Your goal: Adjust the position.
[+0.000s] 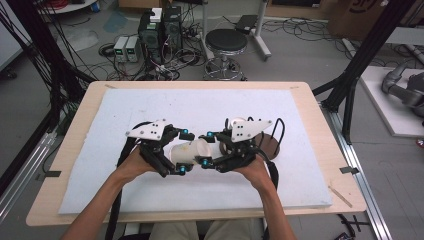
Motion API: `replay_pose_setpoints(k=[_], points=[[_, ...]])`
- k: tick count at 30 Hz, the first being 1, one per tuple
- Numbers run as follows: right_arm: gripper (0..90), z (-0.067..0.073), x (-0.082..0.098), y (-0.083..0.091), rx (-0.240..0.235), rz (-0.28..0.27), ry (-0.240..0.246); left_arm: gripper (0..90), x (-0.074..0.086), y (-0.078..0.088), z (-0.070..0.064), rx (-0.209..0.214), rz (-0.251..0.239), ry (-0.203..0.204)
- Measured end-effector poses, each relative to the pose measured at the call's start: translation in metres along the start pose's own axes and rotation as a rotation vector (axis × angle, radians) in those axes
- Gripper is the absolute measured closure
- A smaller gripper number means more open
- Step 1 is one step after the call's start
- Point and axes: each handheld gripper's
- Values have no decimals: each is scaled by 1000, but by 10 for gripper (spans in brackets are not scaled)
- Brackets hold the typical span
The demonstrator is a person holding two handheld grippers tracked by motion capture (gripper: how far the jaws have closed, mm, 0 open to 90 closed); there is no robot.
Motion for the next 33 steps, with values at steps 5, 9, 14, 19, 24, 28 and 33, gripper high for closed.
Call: replay_pose_setpoints(k=[5, 9, 14, 19, 24, 28, 33], points=[[372, 0, 0, 1, -3, -3, 2, 65, 4, 0, -1, -1, 7, 5], [372, 1, -1, 1, -4, -7, 3, 84, 9, 2, 0, 1, 10, 4], [373, 1, -1, 1, -6, -7, 4, 94, 11, 2, 0, 5, 10, 7], [372, 1, -1, 1, -8, -8, 4, 126, 11, 2, 0, 17, 18, -1], [373, 1, -1, 2, -13, -12, 3, 173, 11, 4, -1, 31, 16, -7], [373, 1, -1, 2, -18, -16, 3, 208, 11, 5, -1, 39, 11, -13], [375, 1, -1, 1, -21, -14, 5, 228, 11, 6, -1, 39, 14, -13]])
Point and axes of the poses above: each handheld gripper's, and its own axes: y roughly backward along the jaws, x roughly out of its underside, z roughly to its left, and after that the axes turned 7 degrees about -z, right-handed
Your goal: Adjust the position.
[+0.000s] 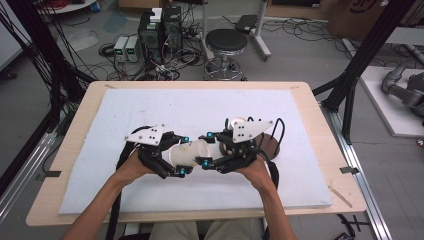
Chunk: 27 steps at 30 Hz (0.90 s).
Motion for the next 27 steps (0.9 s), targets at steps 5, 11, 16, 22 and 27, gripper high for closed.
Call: replay_pose_setpoints(k=[5, 11, 16, 22, 27], points=[[377, 0, 0, 0, -4, 6, 4, 250, 0, 2, -1, -4, -6, -2], [377, 0, 0, -1, -3, 7, 4, 256, 1, 2, -1, -9, -2, -3], [377, 0, 1, -1, -4, 7, 5, 264, 1, 2, -1, -12, -1, -6], [296, 2, 2, -2, 6, 13, 22, 262, 1, 2, -1, -20, 3, -4], [148, 4, 2, -6, 18, 38, 19, 262, 1, 3, 0, -24, 4, -3]])
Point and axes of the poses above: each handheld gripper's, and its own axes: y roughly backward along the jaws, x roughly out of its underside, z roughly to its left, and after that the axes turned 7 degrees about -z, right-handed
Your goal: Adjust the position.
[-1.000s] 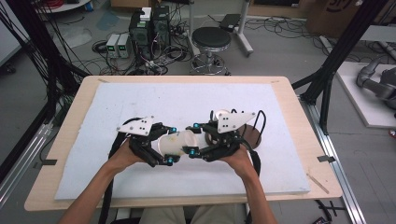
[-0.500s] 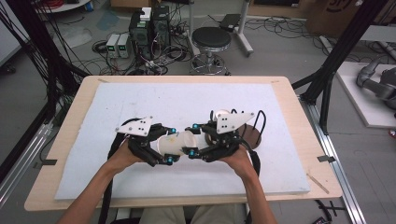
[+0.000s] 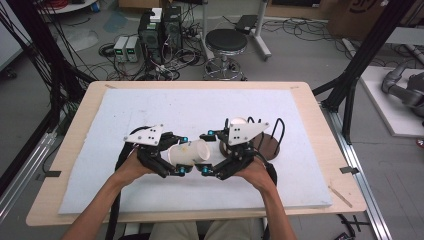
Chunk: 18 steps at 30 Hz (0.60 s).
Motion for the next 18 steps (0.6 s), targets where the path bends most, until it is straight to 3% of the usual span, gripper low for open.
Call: replay_pose_setpoints(k=[10, 18], points=[[145, -1, 0, 5, 12, -5, -8, 261, -1, 5, -1, -13, 8, -6], [145, 0, 1, 8, 10, 31, -9, 260, -4, 20, -7, -58, 75, -25]])
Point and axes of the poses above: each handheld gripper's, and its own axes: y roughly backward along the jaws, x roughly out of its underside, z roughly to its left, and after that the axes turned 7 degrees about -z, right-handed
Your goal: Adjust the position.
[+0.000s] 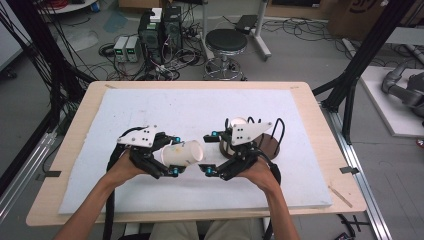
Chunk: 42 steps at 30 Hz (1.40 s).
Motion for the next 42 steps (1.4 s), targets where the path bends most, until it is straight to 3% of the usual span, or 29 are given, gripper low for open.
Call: replay_pose_setpoints(k=[10, 15, 23, 29, 42], points=[[145, 1, -8, -4, 22, 113, 36, 260, -10, 14, -2, -32, 102, -16], [145, 0, -11, -8, 34, 165, 48, 260, -18, 13, -2, -24, 195, -34], [145, -1, -14, -11, 40, 255, 74, 259, -27, 14, -2, -20, 275, -52], [146, -3, -17, -15, 41, 325, 81, 256, -30, 10, 0, 0, 367, -49], [146, -7, -20, -24, 43, 454, 90, 256, -37, 6, 1, -19, 503, -35]])
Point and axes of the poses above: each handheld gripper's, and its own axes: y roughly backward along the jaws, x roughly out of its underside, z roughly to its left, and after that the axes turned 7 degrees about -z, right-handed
